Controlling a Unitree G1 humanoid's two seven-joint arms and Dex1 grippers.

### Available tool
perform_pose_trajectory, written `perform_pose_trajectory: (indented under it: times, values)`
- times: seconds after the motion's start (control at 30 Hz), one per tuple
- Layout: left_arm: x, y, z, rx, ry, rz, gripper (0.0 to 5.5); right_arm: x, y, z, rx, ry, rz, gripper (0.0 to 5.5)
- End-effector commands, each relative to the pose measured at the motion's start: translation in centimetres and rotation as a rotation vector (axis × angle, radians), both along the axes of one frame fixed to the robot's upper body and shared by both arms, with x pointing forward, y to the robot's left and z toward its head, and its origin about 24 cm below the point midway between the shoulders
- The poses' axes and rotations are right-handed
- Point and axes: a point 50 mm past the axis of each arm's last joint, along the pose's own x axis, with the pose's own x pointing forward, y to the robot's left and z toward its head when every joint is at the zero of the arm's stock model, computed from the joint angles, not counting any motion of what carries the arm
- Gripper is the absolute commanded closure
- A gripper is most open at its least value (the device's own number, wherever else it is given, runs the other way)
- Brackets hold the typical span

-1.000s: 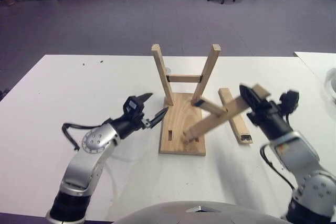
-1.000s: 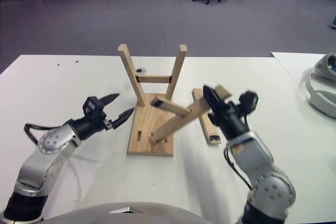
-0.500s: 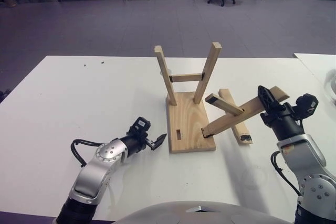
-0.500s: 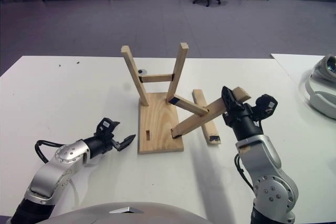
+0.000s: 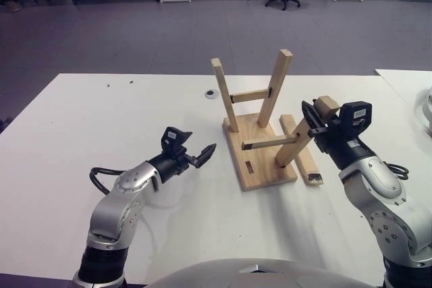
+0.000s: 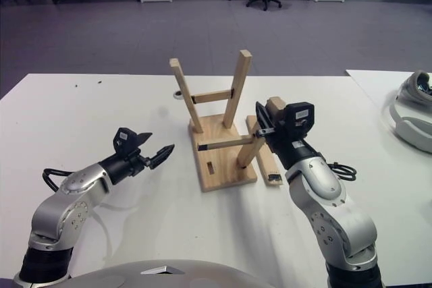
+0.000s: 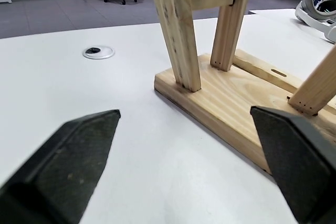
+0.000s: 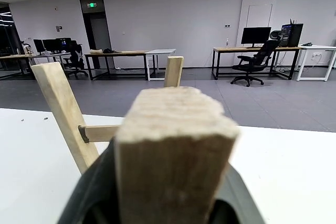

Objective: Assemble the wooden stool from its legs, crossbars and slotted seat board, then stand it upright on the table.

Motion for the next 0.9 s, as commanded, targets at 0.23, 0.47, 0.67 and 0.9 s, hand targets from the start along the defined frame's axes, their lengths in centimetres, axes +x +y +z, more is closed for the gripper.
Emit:
perform_pose_trajectory:
  times: [0.23, 0.47, 0.67, 0.9]
  values:
    - [0.8, 0.5, 0.5, 0.003, -0.027, 0.035, 0.93, 0.1, 1.1, 3.9, 0.270, -0.183, 0.141, 3.77]
    - [1.8, 0.9, 0.9, 0.006, -0.065, 0.052, 0.93, 2.5, -3.3, 10.5, 0.294, -0.359, 0.123, 2.27]
    - [2.3, 0.5, 0.8, 0.025, -0.088, 0.051, 0.93, 3.5, -4.7, -4.6, 0.067, 0.359, -0.025, 1.60]
    - [2.3, 0.4, 0.6, 0.040, -0.088, 0.046, 0.93, 1.4, -4.3, -10.4, -0.042, 0.639, -0.001, 1.60]
